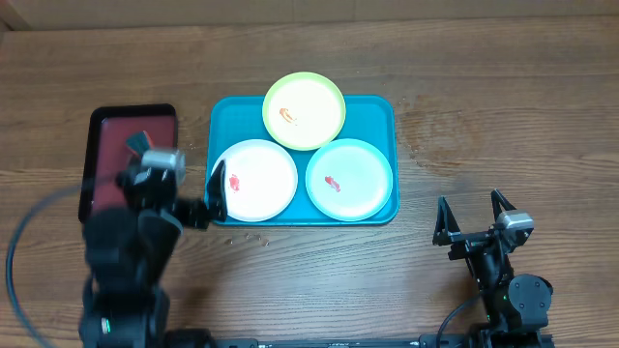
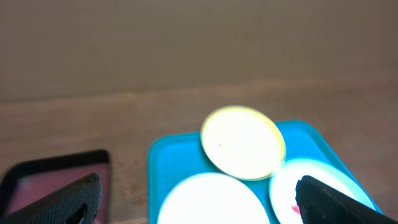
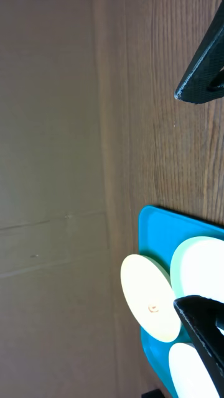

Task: Clean dirty plates on tray and stack at the side
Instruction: 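Move the left gripper over the red tray and grasp the sponge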

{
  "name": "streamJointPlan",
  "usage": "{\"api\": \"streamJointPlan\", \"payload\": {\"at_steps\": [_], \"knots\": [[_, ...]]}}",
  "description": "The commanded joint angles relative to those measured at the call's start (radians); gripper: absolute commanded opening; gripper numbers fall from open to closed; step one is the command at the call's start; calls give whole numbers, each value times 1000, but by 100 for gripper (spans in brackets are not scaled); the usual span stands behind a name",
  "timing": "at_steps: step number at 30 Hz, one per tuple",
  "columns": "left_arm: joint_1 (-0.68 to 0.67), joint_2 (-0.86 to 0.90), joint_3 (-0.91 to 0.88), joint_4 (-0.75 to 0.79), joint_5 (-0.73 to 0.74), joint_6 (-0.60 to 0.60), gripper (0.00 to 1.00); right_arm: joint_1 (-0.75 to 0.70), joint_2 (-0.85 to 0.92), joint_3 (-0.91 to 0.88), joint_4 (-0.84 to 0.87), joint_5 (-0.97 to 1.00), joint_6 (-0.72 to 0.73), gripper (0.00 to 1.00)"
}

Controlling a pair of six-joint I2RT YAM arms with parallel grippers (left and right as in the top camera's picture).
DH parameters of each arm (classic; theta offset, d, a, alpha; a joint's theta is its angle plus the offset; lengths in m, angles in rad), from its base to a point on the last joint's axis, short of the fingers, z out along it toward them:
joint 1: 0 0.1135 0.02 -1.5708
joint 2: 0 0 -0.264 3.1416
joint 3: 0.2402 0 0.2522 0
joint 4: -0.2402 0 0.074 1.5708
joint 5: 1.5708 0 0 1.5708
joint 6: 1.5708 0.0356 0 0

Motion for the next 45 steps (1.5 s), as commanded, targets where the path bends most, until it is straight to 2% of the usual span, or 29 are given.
{"api": "streamJointPlan", "payload": {"at_steps": [1,4,7,10,17,21,27,33,35,43,45], "knots": [[6,180,136,-52,62,47,100,-3,-7,-10,5,9,-3,100],[24,327,256,-128,-42,-66,100,-4,-7,-10,5,9,-3,100],[78,489,403,-258,-117,-128,100,-3,-7,-10,5,9,-3,100],[150,613,501,-310,-154,-173,100,-3,-7,-10,5,9,-3,100],[267,814,525,-254,-169,-190,99,-4,-7,-10,5,9,-3,100],[314,932,525,-214,-164,-289,100,-3,-7,-10,5,9,-3,100],[340,1093,525,-138,-175,-309,100,-3,-7,-10,5,9,-3,100],[335,1205,525,-84,-256,-309,93,-4,-7,-10,5,9,-3,100],[335,1239,525,-75,-293,-310,87,-3,-7,-10,5,9,-3,100],[333,1346,525,-41,-256,-306,82,-4,-7,-10,5,9,-3,100],[333,1358,525,-41,-258,-304,74,-3,-7,-10,5,9,-3,100]]}}
